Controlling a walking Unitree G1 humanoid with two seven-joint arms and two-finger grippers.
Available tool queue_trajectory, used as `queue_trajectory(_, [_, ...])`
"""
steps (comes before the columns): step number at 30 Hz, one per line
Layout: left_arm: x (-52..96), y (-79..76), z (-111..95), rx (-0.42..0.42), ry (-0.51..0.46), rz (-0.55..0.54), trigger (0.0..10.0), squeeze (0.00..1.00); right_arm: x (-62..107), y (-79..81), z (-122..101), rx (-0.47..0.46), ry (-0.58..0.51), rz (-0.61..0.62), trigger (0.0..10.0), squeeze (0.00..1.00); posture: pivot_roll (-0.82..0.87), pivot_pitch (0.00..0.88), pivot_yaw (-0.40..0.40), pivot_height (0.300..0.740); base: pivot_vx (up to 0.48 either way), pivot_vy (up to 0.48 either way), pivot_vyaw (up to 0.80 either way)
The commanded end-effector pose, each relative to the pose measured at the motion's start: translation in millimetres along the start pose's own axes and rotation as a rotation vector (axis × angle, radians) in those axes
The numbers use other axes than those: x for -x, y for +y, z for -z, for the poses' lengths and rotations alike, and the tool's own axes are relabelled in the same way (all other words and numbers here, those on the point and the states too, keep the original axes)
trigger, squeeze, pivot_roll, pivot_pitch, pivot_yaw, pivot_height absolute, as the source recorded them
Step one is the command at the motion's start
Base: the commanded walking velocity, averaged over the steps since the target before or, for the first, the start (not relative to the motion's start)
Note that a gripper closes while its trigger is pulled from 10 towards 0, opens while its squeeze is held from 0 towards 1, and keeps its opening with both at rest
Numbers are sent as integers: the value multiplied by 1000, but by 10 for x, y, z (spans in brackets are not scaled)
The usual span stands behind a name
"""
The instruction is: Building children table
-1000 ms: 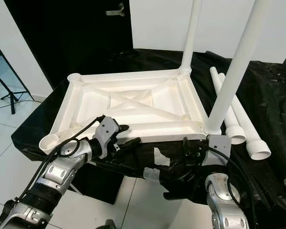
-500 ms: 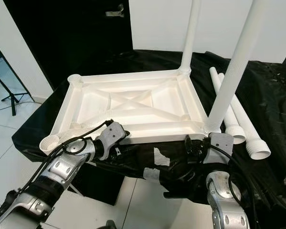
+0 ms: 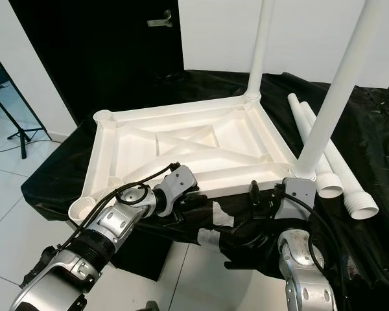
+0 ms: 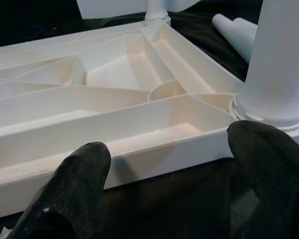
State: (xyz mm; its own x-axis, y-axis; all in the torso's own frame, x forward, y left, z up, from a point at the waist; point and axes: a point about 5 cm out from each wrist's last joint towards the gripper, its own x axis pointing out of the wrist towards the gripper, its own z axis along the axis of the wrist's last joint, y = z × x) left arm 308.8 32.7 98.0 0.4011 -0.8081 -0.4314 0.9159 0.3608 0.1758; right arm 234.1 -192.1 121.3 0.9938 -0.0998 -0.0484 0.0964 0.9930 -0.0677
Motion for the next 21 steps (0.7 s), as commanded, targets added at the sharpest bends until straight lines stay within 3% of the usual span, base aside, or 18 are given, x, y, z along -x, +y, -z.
queue_trajectory(1, [-61,-46,164,52,86,-37,10000,0,8,10,62,-20,45,-3,10000,0,127,0,37,740,0,0,0])
queue_trajectory(4, [-83,-21,149,65,89,-70,10000,0,14,11,82,-20,64,-4,10000,0,124,0,38,740,0,0,0])
queue_trajectory(5, [-113,23,140,91,99,-134,10000,0,23,12,134,-16,110,-10,10000,0,121,0,40,740,0,0,0])
queue_trajectory(12, [-132,25,154,106,108,-162,10000,0,7,23,329,-46,226,-54,10000,0,120,0,42,740,0,0,0])
queue_trajectory(13, [-134,6,162,104,108,-159,10000,0,-38,14,388,-64,257,-72,8196,0,124,0,44,740,0,0,0])
queue_trajectory(14, [-134,6,162,104,108,-159,10000,0,-38,14,388,-64,257,-72,8196,0,124,0,44,740,0,0,0])
queue_trajectory(15, [-136,-18,172,103,108,-155,10000,0,-141,-21,425,-69,276,-84,2941,0,131,0,43,740,0,0,0])
queue_trajectory(16, [-136,-18,172,103,108,-155,10000,0,-141,-21,425,-69,276,-84,2941,0,131,0,43,740,0,0,0])
queue_trajectory(17, [-136,-24,175,102,108,-155,10000,0,-221,-40,411,-66,268,-91,0,0,137,0,41,740,0,0,0])
queue_trajectory(21, [-135,-29,180,103,108,-156,10000,0,-349,-51,354,-52,244,-108,0,0,149,0,38,740,0,0,0])
